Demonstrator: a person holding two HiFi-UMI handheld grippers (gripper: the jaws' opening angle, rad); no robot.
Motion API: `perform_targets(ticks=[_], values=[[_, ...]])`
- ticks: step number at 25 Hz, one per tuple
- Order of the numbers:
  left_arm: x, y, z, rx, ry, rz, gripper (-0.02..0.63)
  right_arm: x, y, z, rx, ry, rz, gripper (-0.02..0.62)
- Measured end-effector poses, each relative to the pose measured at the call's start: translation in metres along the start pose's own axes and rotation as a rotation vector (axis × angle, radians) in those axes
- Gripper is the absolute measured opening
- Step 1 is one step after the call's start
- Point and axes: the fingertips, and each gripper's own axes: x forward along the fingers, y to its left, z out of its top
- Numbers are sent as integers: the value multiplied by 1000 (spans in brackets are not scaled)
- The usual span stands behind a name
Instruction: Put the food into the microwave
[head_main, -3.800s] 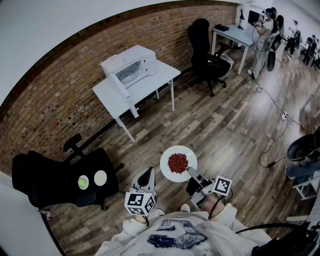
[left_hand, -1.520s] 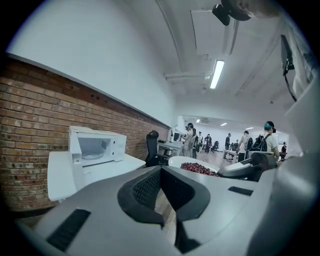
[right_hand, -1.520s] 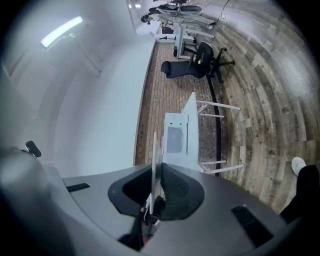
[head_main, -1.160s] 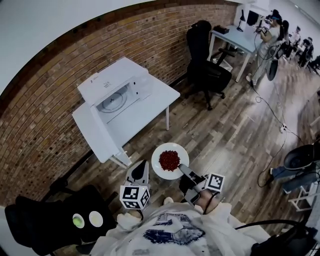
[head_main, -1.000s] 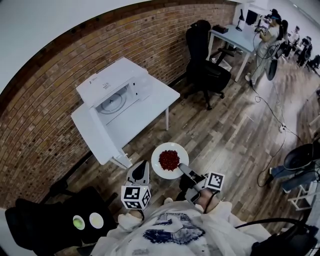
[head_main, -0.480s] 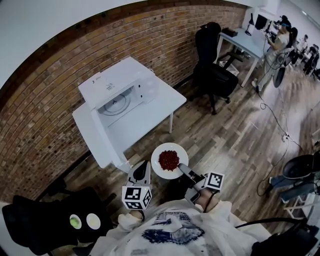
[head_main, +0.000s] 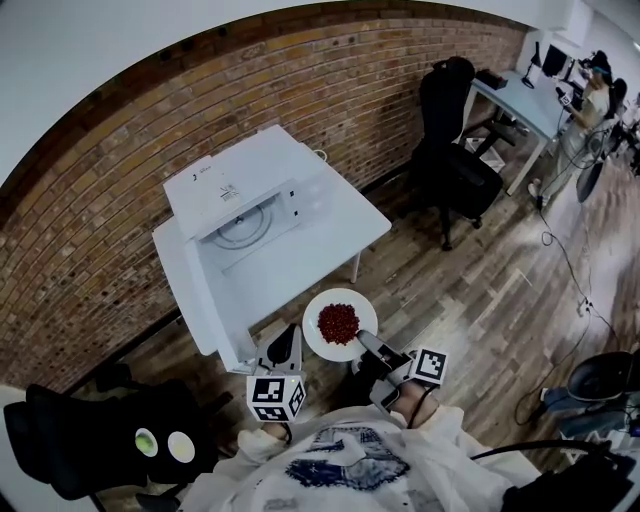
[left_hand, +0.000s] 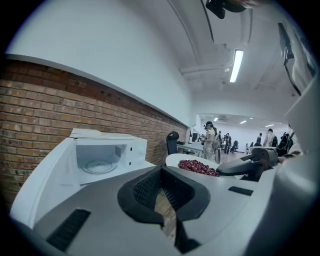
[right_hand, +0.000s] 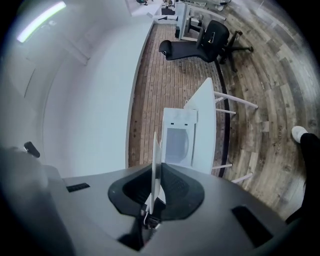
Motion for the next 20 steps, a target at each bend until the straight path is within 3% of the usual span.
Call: perform_targets(ticks=[11,20], values=[[81,33,17,-54,21,182,8,73,-13,82,29,171,-10,38],[113,56,26,-78,18,355,8,126,-23,113,51,356,1,38]])
